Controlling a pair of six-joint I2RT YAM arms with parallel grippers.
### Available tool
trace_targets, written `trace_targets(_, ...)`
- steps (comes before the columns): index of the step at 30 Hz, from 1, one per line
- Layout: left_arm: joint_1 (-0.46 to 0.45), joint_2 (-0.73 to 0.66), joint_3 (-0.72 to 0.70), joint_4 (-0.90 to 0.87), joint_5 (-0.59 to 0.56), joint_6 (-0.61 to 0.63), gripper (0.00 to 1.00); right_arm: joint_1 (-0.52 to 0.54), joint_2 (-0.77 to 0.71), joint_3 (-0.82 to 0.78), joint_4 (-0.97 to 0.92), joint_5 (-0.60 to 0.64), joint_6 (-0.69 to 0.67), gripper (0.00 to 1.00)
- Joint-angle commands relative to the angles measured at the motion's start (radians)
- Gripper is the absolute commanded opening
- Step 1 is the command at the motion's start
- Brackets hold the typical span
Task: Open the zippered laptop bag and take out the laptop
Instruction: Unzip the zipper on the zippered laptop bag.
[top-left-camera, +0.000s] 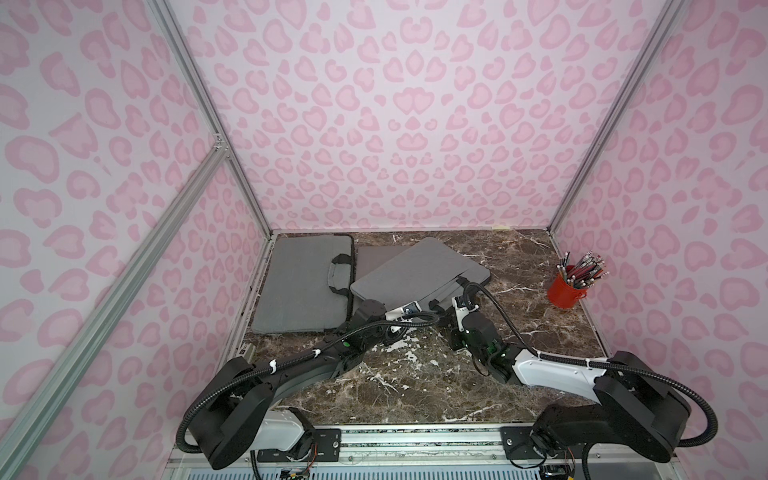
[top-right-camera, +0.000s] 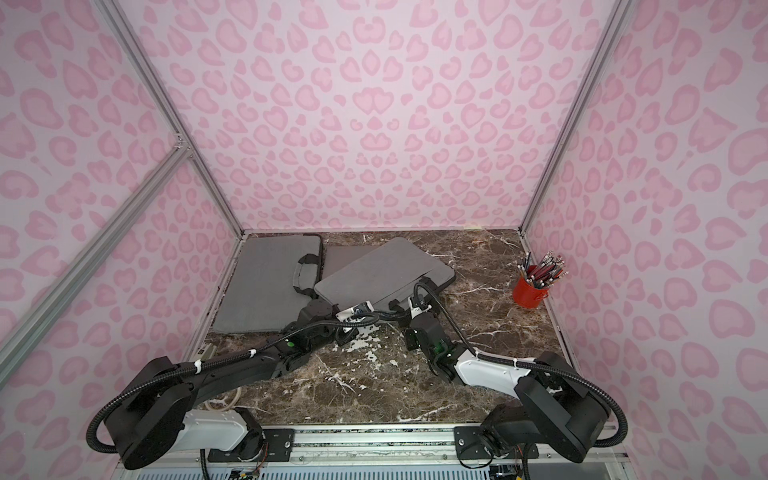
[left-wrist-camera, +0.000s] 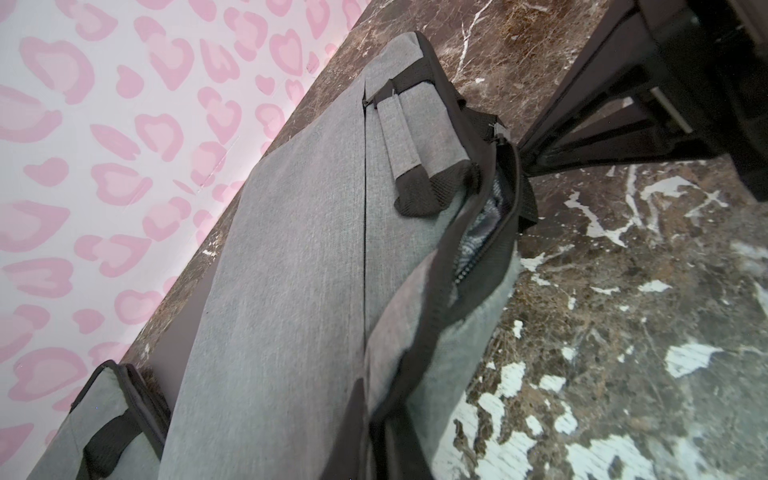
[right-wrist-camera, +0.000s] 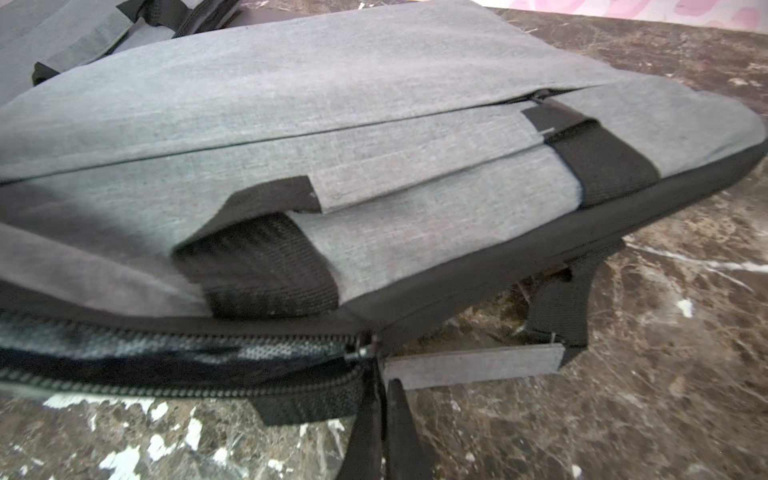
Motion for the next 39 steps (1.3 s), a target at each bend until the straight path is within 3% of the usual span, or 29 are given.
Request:
trace_targets(1,0.023,-0.011,-0.009,-0.016,-0.154,-0.006,0.01,-0.011,0.015,-0.001,-0.116,0.273,0.069,0.0)
trace_targets(7,0.028,-0.024,-0.023,-0.013,-0.162,-0.012,0.01,-0.054,0.012,-0.01,-0.126,0.286,0.114,0.0)
trace_targets(20,0.031,-0.084,-0.086,-0.037,-0.167,-0.072,0.02,-0.245,-0.023,-0.027,-0.113,0.183,0.177,0.0)
trace_targets(32,0.03,-0.16,-0.11,-0.118,-0.187,-0.112,0.01,-0.288,0.041,0.033,-0.123,0.155,0.168,0.0)
trace_targets(34,0.03,-0.161,-0.093,-0.158,-0.142,-0.122,0.14,-0.286,0.036,0.034,-0.123,0.145,0.158,0.0)
trace_targets(35,0.03,-0.16,-0.08,-0.184,-0.107,-0.125,0.26,-0.285,0.031,0.035,-0.125,0.142,0.155,0.0)
trace_targets(36,0.028,-0.157,-0.069,-0.202,-0.073,-0.131,0.45,-0.282,0.027,0.035,-0.127,0.143,0.155,0.0)
trace_targets(39,0.01,-0.148,-0.041,-0.227,-0.011,-0.143,0.79,-0.277,0.013,0.033,-0.13,0.14,0.15,0.0)
